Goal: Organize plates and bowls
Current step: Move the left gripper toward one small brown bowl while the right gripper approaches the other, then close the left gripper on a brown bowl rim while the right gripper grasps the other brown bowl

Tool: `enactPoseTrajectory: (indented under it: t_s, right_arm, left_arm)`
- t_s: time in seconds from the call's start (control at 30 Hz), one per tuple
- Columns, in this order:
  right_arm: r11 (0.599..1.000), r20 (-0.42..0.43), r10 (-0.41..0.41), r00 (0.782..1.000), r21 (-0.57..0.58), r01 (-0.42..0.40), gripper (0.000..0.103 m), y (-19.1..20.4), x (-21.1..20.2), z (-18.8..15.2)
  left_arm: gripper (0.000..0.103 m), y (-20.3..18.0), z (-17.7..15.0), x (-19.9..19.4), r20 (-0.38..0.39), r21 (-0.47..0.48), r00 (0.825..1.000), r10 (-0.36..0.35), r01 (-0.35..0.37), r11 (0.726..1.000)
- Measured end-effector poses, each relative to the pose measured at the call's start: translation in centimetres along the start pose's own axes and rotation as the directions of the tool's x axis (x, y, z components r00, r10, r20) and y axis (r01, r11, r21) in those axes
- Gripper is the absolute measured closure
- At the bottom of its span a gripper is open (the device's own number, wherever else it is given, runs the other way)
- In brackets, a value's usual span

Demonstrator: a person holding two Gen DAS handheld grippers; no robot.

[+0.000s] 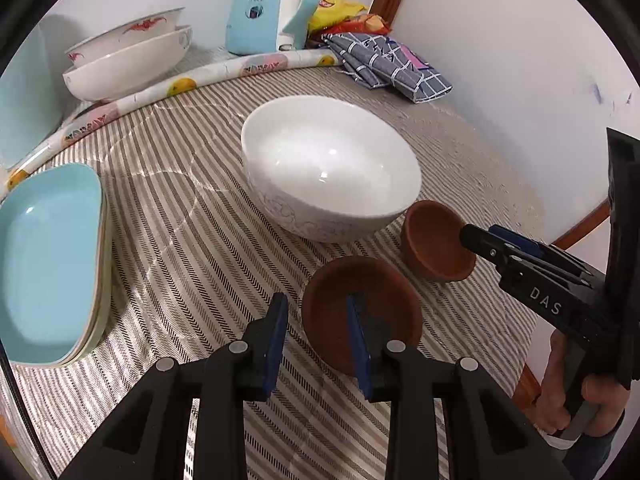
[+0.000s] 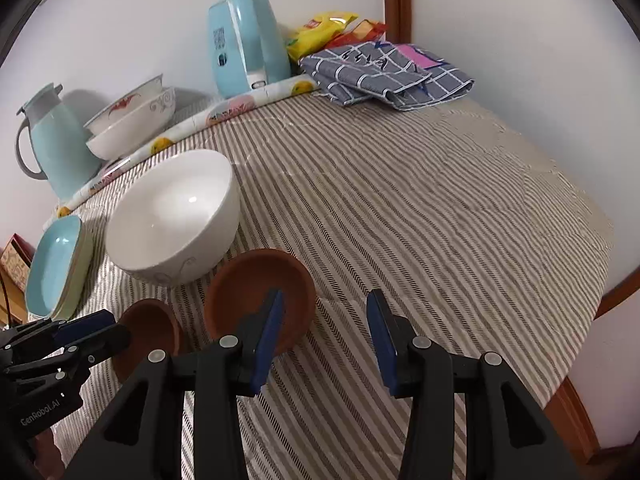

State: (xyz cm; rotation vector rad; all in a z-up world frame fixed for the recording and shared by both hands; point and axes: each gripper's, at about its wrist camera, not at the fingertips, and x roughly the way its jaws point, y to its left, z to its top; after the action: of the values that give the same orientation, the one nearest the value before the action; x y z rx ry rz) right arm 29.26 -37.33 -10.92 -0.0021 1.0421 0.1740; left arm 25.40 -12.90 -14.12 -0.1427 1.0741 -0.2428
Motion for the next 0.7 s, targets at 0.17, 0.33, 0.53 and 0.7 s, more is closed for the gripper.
enactPoseTrajectory:
  t_s: [0.17, 0.33, 0.53, 0.7]
  right_arm:
    - [1.0, -0.024, 0.017, 1.0, 0.01, -0.017, 0.062, -0.1, 1.5, 0.0]
    - [0.999, -0.044, 0.037, 0.998, 0.018, -0.036, 0.071, -0.2, 2.4, 0.0]
    - [0.997, -0.046, 0.067, 0.997, 0.039, -0.065, 0.086, -0.2, 3.0, 0.0]
    - [0.996, -0.041, 0.076, 0.996, 0.046, -0.075, 0.09, -0.1, 3.0, 0.0]
  left_arm:
    - [0.075, 0.1, -0.2, 0.9, -0.01, 0.001, 1.0, -0.003, 0.003, 1.0]
    - [0.079, -0.2, -0.3, 1.4, -0.015, 0.013, 1.0, -0.011, 0.012, 1.0]
    - [0.089, -0.1, -0.2, 2.2, -0.032, 0.015, 0.999, -0.025, 0.026, 1.0]
    - [0.092, 0.1, -0.2, 2.2, -0.023, 0.01, 0.999, -0.04, 0.04, 0.999]
